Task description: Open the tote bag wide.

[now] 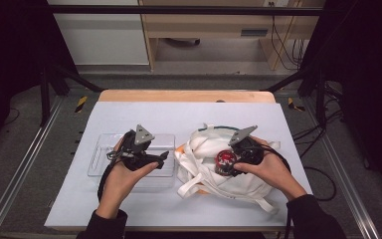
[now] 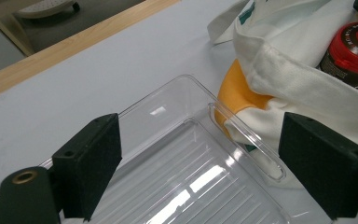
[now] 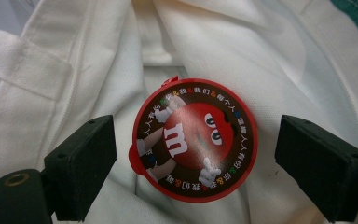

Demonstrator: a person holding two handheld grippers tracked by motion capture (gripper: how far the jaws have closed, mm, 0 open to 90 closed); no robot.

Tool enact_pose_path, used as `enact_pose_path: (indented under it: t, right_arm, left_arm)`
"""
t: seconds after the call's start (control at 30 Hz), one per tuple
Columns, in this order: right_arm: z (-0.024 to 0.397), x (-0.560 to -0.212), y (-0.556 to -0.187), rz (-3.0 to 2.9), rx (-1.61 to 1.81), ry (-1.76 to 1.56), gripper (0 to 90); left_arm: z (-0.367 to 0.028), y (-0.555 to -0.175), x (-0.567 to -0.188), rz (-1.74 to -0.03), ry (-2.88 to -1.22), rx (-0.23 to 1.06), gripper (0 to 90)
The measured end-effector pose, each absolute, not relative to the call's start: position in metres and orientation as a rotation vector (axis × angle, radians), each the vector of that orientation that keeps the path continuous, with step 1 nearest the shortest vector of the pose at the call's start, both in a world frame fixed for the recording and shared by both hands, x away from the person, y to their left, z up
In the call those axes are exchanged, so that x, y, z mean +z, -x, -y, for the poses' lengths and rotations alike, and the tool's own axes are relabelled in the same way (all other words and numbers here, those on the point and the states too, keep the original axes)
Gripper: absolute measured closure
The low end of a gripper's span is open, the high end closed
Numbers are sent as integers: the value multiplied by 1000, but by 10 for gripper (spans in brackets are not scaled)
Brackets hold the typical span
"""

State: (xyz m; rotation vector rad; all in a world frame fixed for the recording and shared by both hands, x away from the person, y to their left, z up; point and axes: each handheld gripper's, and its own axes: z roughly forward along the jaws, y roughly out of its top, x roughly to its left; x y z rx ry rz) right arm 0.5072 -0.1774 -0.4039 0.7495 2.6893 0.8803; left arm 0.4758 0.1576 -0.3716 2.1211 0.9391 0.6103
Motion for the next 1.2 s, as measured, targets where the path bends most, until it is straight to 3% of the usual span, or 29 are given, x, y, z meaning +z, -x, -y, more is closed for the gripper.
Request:
enact_pose_path:
  t: [0.8,1.2]
  right_arm:
    - [165,-420,-517,-2781,799,-727,155]
    - [165,-422,-518,-2764,773,-729,243]
  left_arm:
    - [-159,-477,-374,-942,-2136,602,127]
    - [-161,-478,-376,-951,-2131,597,127]
